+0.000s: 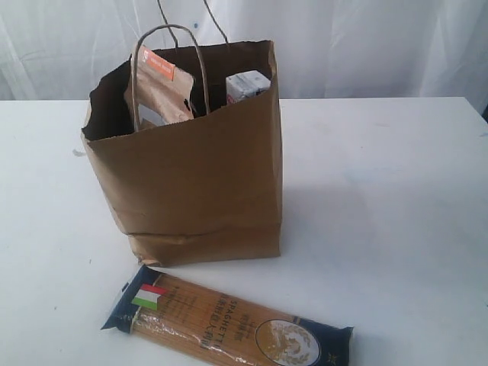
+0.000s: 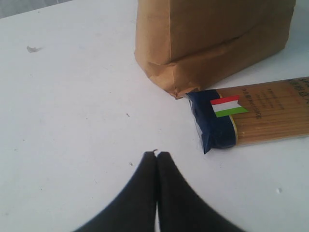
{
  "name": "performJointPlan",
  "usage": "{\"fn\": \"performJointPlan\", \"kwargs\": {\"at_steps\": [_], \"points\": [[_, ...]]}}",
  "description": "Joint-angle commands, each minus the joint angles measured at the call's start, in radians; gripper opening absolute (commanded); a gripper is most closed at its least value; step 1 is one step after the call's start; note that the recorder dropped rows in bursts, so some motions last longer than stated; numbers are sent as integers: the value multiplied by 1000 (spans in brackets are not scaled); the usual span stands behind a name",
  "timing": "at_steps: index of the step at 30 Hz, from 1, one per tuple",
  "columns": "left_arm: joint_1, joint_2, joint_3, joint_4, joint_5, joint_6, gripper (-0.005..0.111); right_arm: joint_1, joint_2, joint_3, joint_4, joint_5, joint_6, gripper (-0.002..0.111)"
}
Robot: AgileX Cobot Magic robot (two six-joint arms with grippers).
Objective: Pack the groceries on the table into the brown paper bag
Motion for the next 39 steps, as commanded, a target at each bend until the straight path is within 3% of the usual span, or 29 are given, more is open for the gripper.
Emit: {"fn": "performJointPlan", "kwargs": {"at_steps": [1, 4, 13, 19, 28, 39], "points": [[2, -5, 4, 2, -1, -2, 0, 2, -164, 166, 29, 20, 10, 10], [2, -5, 4, 2, -1, -2, 0, 2, -287, 309, 65, -3, 36, 0], [2, -5, 4, 2, -1, -2, 0, 2, -668, 728, 122, -80, 181, 0], [2, -5, 4, 2, -1, -2, 0, 2, -854, 913, 127, -96, 304, 0], [2, -5, 4, 2, -1, -2, 0, 2, -956, 1070, 209, -133, 357, 0], [2, -5, 4, 2, -1, -2, 0, 2, -956, 1092, 242, -121, 371, 0]]}}
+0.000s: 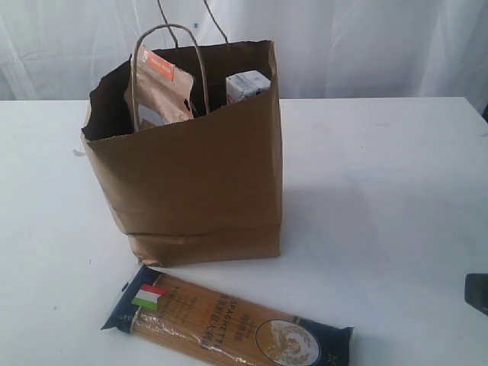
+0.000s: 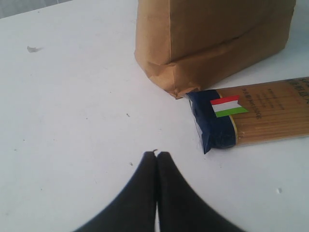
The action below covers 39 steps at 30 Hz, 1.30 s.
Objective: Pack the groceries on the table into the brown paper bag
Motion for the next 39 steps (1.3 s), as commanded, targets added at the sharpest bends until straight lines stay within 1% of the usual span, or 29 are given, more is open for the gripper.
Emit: {"fn": "performJointPlan", "kwargs": {"at_steps": [1, 5, 12, 16, 19, 23, 26, 28, 30, 34, 36, 39], "points": [[2, -5, 4, 2, -1, -2, 0, 2, -7, 4, 1, -3, 6, 0], [2, -5, 4, 2, -1, -2, 0, 2, -7, 4, -37, -3, -1, 0], [2, -5, 4, 2, -1, -2, 0, 2, -7, 4, -48, -6, -10, 0], [2, -5, 4, 2, -1, -2, 0, -6, -50, 4, -68, -49, -10, 0], [2, -5, 4, 2, -1, -2, 0, -38, -93, 18, -76, -114, -59, 0], [2, -5, 4, 2, -1, -2, 0, -142, -163, 83, -76, -277, -174, 0], [2, -5, 4, 2, -1, -2, 0, -246, -211, 154, -76, -400, -187, 0], [2, -5, 4, 2, -1, -2, 0, -318, -236, 198, -67, -446, -187, 0], [2, -5, 4, 2, -1, -2, 0, -392, -260, 242, -66, -470, -187, 0], [2, -5, 4, 2, -1, -2, 0, -506, -287, 306, -61, -493, -187, 0], [2, -5, 4, 2, -1, -2, 0, -552, -302, 334, -51, -508, -187, 0], [2, -5, 4, 2, -1, -2, 0, -591, -329, 364, -47, -516, -187, 0]]}}
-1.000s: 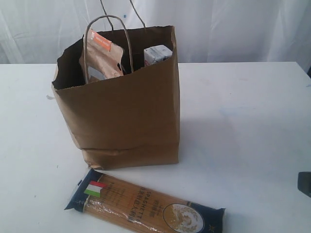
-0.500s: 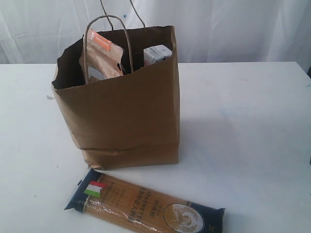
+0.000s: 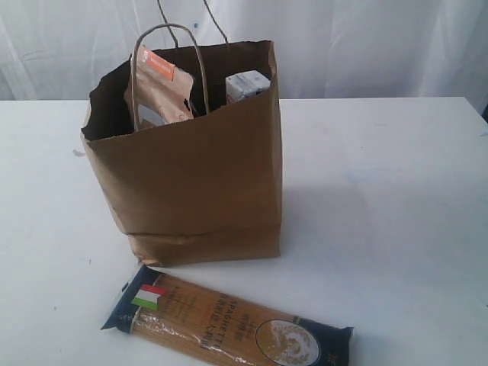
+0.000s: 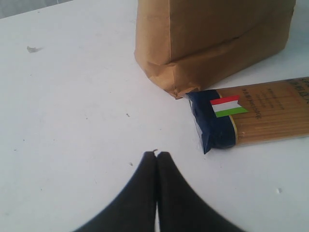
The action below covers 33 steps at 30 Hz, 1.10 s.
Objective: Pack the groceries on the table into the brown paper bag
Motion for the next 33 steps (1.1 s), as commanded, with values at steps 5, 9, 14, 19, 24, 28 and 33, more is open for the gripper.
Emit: {"fn": "performJointPlan", "kwargs": {"at_steps": [5, 9, 14, 19, 24, 28, 33], "points": [[2, -5, 4, 2, -1, -2, 0, -76, -77, 74, 9, -56, -85, 0], [2, -5, 4, 2, -1, -2, 0, -82, -77, 96, 11, -79, -101, 0], [2, -5, 4, 2, -1, -2, 0, -82, -77, 130, 13, -77, -137, 0], [2, -5, 4, 2, -1, -2, 0, -82, -77, 153, 13, -77, -152, 0], [2, -5, 4, 2, -1, -2, 0, -82, -77, 153, 40, -77, -152, 0], [2, -5, 4, 2, -1, -2, 0, -82, -77, 153, 43, -79, -152, 0], [2, -5, 4, 2, -1, -2, 0, -82, -77, 153, 50, -77, -152, 0]]}}
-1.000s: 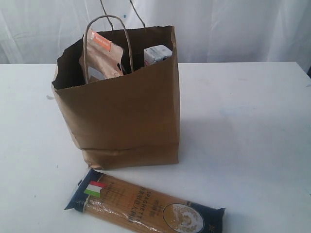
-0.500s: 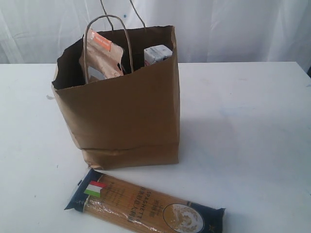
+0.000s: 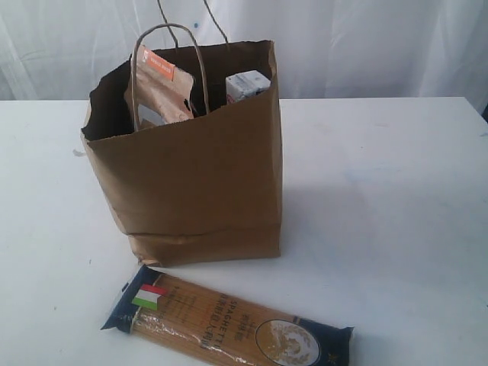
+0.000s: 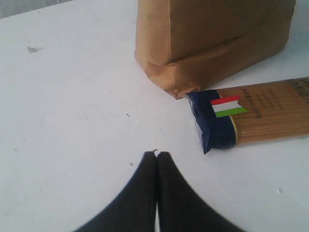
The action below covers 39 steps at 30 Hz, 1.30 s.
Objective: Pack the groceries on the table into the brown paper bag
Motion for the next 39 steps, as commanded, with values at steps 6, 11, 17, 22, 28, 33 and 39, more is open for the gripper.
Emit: {"fn": "performJointPlan", "kwargs": {"at_steps": [6, 11, 17, 22, 28, 33, 39], "points": [[2, -5, 4, 2, -1, -2, 0, -9, -6, 6, 5, -14, -13, 0], [2, -5, 4, 2, -1, -2, 0, -9, -6, 6, 5, -14, -55, 0], [2, -5, 4, 2, -1, -2, 0, -9, -6, 6, 5, -14, -102, 0], [2, -5, 4, 2, -1, -2, 0, -9, -6, 6, 10, -60, -160, 0], [2, -5, 4, 2, -1, 0, 0, -9, -6, 6, 196, -53, -469, 0], [2, -5, 4, 2, -1, 0, 0, -9, -6, 6, 222, -41, -490, 0], [2, -5, 4, 2, -1, 0, 0, -9, -6, 6, 222, -39, -490, 0]]}}
